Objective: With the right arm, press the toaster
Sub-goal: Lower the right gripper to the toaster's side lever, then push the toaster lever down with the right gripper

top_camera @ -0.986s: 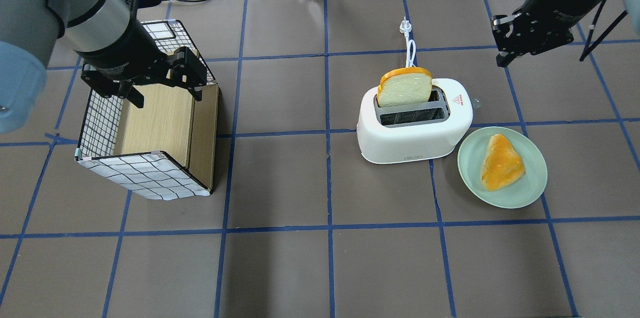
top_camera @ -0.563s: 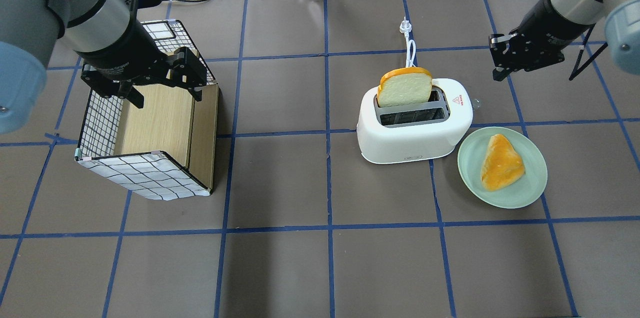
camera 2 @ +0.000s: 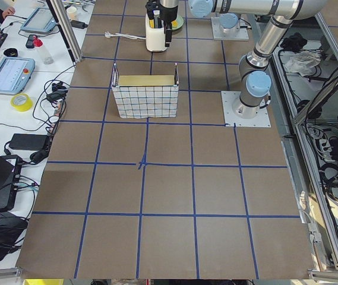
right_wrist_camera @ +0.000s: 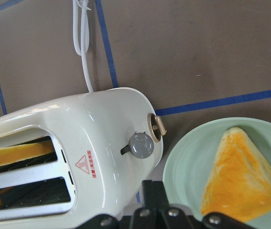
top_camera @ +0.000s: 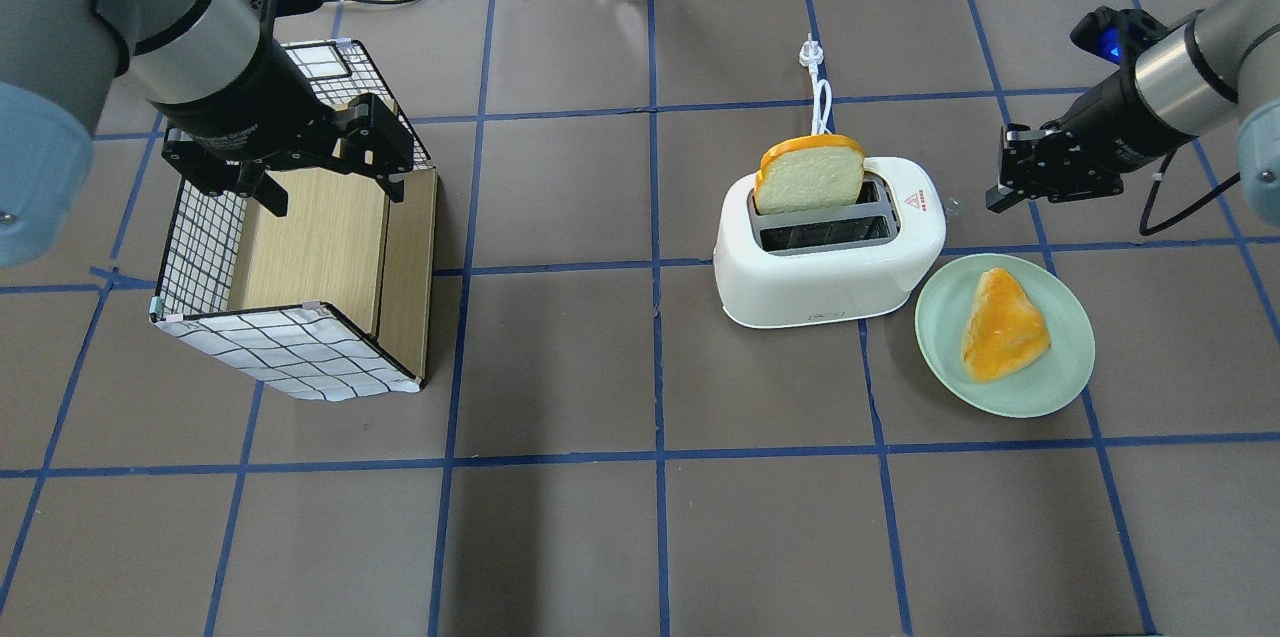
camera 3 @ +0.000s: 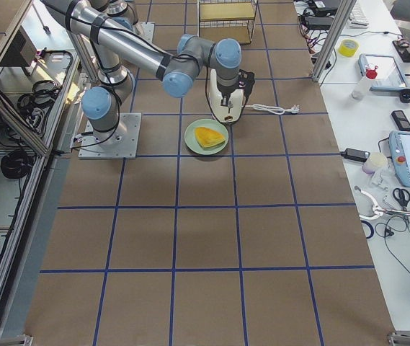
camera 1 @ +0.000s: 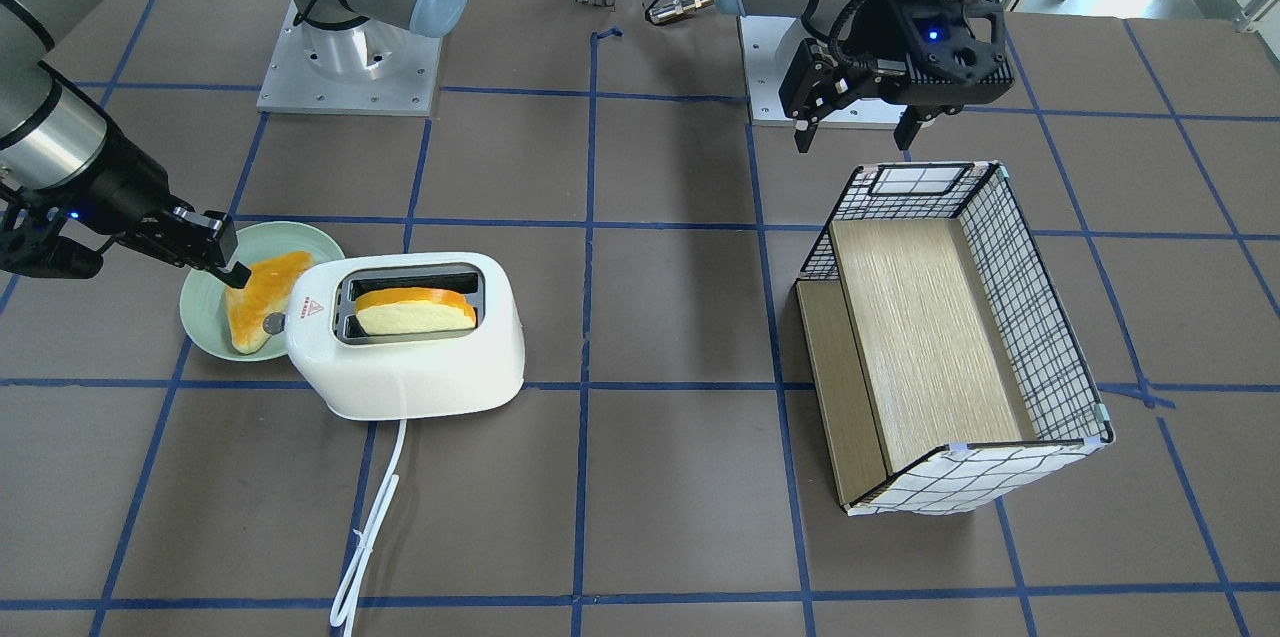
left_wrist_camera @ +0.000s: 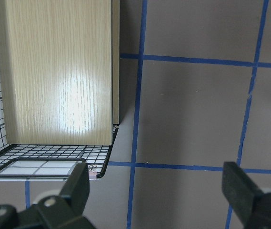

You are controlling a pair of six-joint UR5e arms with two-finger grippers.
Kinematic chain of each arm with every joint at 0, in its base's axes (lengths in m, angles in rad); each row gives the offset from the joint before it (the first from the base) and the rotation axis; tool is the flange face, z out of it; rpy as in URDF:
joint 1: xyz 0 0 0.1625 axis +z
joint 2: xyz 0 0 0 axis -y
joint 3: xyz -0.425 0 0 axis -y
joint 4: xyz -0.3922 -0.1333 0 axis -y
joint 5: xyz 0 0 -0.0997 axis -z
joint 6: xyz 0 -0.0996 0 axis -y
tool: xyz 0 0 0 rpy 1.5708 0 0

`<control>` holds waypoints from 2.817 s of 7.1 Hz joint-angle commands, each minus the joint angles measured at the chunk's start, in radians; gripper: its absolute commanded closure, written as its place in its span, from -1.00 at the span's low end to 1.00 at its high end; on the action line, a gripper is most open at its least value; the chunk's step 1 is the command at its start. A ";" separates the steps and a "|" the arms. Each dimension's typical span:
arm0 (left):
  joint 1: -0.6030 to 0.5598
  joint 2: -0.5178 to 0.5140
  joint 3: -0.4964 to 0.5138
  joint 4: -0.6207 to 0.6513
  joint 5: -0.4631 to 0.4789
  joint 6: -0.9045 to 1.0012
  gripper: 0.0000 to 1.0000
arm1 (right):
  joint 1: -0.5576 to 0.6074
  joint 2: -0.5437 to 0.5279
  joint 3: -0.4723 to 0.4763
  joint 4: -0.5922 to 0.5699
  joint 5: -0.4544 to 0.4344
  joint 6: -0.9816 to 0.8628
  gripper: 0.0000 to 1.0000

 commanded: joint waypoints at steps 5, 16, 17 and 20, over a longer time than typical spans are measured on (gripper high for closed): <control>0.000 0.000 0.001 0.000 0.000 0.000 -1.00 | -0.022 0.041 0.074 -0.088 0.105 -0.075 1.00; 0.000 0.000 -0.001 0.000 0.000 0.000 -1.00 | -0.022 0.115 0.089 -0.162 0.114 -0.072 1.00; 0.000 0.000 -0.001 0.000 0.000 0.000 -1.00 | -0.022 0.123 0.089 -0.163 0.114 -0.072 1.00; 0.000 0.000 -0.001 0.000 0.000 0.000 -1.00 | -0.022 0.132 0.091 -0.170 0.114 -0.070 1.00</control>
